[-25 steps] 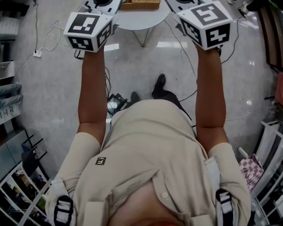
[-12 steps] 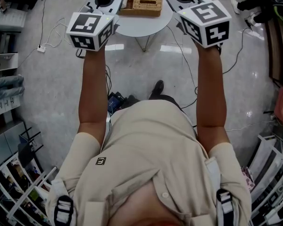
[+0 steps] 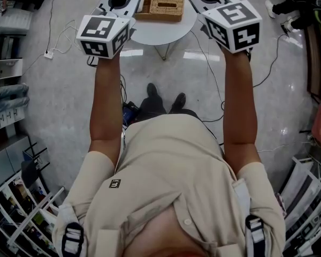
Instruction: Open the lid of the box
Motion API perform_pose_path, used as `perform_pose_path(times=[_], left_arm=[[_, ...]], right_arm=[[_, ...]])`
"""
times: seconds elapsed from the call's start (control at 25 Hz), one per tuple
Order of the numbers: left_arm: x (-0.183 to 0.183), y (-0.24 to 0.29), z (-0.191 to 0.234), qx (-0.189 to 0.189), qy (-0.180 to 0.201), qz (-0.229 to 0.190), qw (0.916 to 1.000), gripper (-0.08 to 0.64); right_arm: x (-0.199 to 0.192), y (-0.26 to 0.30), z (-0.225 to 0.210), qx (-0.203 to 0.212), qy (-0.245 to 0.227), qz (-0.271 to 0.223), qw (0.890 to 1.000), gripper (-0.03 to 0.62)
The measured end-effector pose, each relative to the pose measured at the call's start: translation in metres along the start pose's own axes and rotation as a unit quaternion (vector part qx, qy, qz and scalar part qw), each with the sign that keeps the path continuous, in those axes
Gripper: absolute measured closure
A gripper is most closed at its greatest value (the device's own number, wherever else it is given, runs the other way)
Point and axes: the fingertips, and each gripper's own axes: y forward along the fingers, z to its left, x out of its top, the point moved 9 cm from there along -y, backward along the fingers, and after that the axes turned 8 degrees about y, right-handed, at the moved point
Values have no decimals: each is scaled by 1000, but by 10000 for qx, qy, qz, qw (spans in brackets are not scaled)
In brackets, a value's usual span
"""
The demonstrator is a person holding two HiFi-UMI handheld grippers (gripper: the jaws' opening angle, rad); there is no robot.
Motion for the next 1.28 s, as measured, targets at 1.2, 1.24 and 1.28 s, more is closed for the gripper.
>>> perform_pose_path(times=[1.2,1.24,1.28], left_arm=[[-43,165,120,-1186,24,-203,9927,545],[-43,167,122,-1214,14,-219,9924,545],[-43,169,124,-1236,2,-233,9921,545]], right_arm=[[2,121,-115,-805,735,296,9936,598],[2,124,-116,-814,754,308,9934,598],[2,126,-117,-822,773,316,9931,598]])
